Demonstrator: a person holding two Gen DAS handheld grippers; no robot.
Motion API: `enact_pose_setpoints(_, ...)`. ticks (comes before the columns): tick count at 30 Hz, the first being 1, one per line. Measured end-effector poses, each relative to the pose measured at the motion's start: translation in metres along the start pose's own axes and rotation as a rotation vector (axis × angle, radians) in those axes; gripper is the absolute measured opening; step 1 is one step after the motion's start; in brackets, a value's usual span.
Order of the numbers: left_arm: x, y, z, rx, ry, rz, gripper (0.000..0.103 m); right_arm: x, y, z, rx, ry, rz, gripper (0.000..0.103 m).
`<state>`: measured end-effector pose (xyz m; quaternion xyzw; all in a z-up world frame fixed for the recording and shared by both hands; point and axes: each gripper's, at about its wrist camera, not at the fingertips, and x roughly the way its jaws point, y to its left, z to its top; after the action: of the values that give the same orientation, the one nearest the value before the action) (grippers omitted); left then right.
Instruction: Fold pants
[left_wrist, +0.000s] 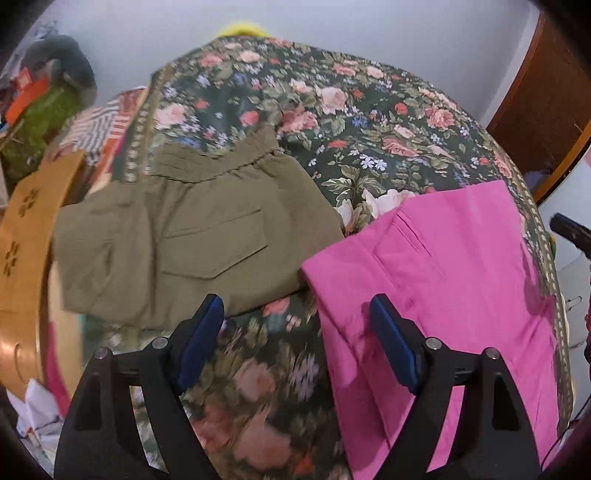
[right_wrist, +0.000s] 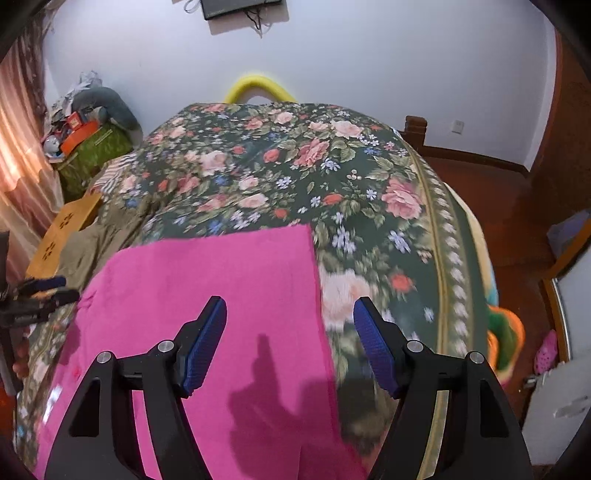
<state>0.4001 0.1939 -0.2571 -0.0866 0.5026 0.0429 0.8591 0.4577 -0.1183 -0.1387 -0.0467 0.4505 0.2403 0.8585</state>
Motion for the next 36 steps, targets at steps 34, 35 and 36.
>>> enact_pose_setpoints(34,-0.081,-0.032,0.061,0.048,-0.197,0.048,0.004,-0.045,-0.003,0.057,0.042,-0.239,0.034,0.002)
enact_pose_setpoints(35,-0.087,-0.034,0.06,0.056,-0.208,0.05,0.004,-0.055,-0.002,0.057,0.039,-0.254,0.038,0.002)
enact_pose_setpoints(36,-0.095,-0.036,0.057,0.069,-0.22,0.056,0.004,-0.063,0.0,0.055,0.033,-0.261,0.041,0.002)
